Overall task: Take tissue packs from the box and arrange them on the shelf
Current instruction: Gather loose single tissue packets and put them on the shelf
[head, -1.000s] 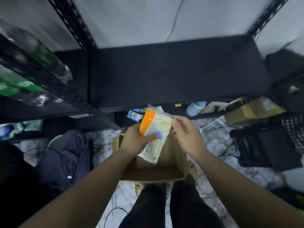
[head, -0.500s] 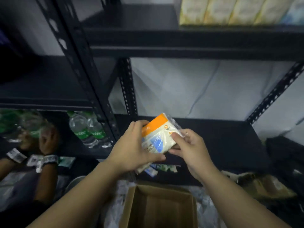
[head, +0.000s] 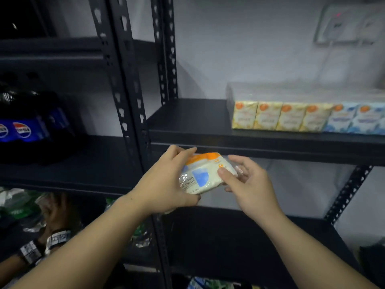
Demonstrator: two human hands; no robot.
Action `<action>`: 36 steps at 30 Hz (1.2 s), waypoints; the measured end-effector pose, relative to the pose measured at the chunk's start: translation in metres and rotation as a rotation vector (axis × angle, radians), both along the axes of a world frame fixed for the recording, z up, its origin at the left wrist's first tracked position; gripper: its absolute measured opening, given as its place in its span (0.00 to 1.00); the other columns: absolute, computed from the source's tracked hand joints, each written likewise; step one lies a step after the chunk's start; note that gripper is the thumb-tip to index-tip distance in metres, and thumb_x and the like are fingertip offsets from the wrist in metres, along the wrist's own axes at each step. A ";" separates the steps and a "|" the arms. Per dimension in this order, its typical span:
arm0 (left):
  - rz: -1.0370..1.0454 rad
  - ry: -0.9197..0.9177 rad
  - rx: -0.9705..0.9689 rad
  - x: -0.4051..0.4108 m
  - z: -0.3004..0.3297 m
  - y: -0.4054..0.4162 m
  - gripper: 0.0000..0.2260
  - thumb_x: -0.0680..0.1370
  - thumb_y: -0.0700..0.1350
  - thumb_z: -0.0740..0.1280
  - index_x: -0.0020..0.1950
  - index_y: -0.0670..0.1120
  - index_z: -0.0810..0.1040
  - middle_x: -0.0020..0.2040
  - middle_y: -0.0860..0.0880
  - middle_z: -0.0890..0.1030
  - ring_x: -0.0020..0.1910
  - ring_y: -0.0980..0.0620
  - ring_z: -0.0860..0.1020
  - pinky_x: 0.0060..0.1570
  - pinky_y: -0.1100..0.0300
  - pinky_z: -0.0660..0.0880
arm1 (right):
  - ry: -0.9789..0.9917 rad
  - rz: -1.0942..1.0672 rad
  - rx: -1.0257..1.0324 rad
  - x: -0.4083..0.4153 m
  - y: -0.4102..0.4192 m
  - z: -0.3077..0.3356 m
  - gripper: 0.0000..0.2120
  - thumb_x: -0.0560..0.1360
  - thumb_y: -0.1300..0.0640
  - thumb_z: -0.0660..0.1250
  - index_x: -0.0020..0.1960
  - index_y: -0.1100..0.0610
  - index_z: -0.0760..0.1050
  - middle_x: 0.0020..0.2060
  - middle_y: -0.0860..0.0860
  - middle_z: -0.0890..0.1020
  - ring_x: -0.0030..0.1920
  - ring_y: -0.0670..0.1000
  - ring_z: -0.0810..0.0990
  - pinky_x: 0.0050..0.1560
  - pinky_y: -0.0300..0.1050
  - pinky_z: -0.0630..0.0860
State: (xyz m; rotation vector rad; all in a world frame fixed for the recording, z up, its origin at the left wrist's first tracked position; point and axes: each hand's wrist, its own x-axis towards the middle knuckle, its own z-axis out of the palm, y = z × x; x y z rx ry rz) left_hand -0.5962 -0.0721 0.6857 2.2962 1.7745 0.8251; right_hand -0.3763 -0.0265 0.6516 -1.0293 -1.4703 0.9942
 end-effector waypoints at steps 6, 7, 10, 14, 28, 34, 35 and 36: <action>-0.112 0.053 0.073 -0.011 0.052 -0.006 0.37 0.62 0.56 0.80 0.68 0.61 0.70 0.61 0.63 0.68 0.58 0.60 0.75 0.49 0.58 0.79 | -0.068 0.067 0.216 0.008 -0.009 0.031 0.08 0.76 0.53 0.75 0.55 0.47 0.83 0.47 0.43 0.87 0.48 0.46 0.86 0.46 0.44 0.81; -0.124 0.062 0.091 -0.014 0.058 -0.003 0.36 0.62 0.56 0.81 0.68 0.61 0.70 0.61 0.62 0.68 0.58 0.60 0.75 0.50 0.58 0.78 | -0.068 0.057 0.237 0.008 -0.009 0.036 0.08 0.76 0.53 0.75 0.55 0.47 0.82 0.48 0.43 0.87 0.49 0.46 0.86 0.47 0.45 0.82; -0.159 0.090 0.119 -0.018 0.072 0.015 0.35 0.63 0.58 0.81 0.67 0.62 0.71 0.62 0.62 0.68 0.60 0.60 0.74 0.54 0.58 0.78 | -0.087 0.006 0.277 0.005 0.004 0.048 0.11 0.76 0.50 0.76 0.57 0.45 0.82 0.49 0.42 0.87 0.50 0.46 0.86 0.51 0.51 0.83; -0.178 0.099 0.116 -0.025 0.085 0.047 0.35 0.64 0.62 0.81 0.67 0.60 0.73 0.63 0.61 0.69 0.62 0.61 0.73 0.58 0.62 0.75 | -0.138 -0.028 0.273 0.003 0.028 0.059 0.16 0.76 0.46 0.75 0.63 0.43 0.81 0.50 0.42 0.87 0.49 0.45 0.85 0.54 0.53 0.82; 0.010 0.448 -0.055 -0.027 0.082 0.075 0.33 0.84 0.65 0.53 0.85 0.57 0.45 0.85 0.52 0.53 0.84 0.52 0.51 0.82 0.49 0.48 | -0.810 -0.169 0.381 -0.003 0.045 0.095 0.25 0.79 0.35 0.64 0.72 0.43 0.75 0.43 0.38 0.74 0.49 0.44 0.75 0.40 0.43 0.70; 0.034 0.396 -0.066 -0.023 0.083 0.083 0.32 0.83 0.68 0.48 0.84 0.55 0.54 0.85 0.49 0.55 0.84 0.51 0.52 0.82 0.44 0.48 | -0.797 -0.265 0.478 0.003 0.048 0.116 0.19 0.78 0.36 0.66 0.63 0.45 0.80 0.41 0.39 0.75 0.49 0.46 0.76 0.46 0.47 0.75; 0.030 0.396 -0.065 -0.023 0.084 0.085 0.31 0.84 0.67 0.48 0.84 0.56 0.54 0.85 0.50 0.55 0.83 0.51 0.53 0.82 0.44 0.48 | -0.810 -0.288 0.500 0.005 0.050 0.121 0.18 0.78 0.37 0.66 0.62 0.46 0.81 0.42 0.40 0.76 0.50 0.47 0.76 0.48 0.48 0.76; 0.024 0.402 -0.072 -0.023 0.085 0.087 0.30 0.84 0.66 0.48 0.85 0.56 0.53 0.85 0.51 0.55 0.83 0.52 0.53 0.82 0.45 0.48 | -0.825 -0.304 0.516 0.007 0.053 0.127 0.18 0.78 0.37 0.66 0.61 0.47 0.81 0.42 0.41 0.77 0.51 0.47 0.75 0.49 0.49 0.76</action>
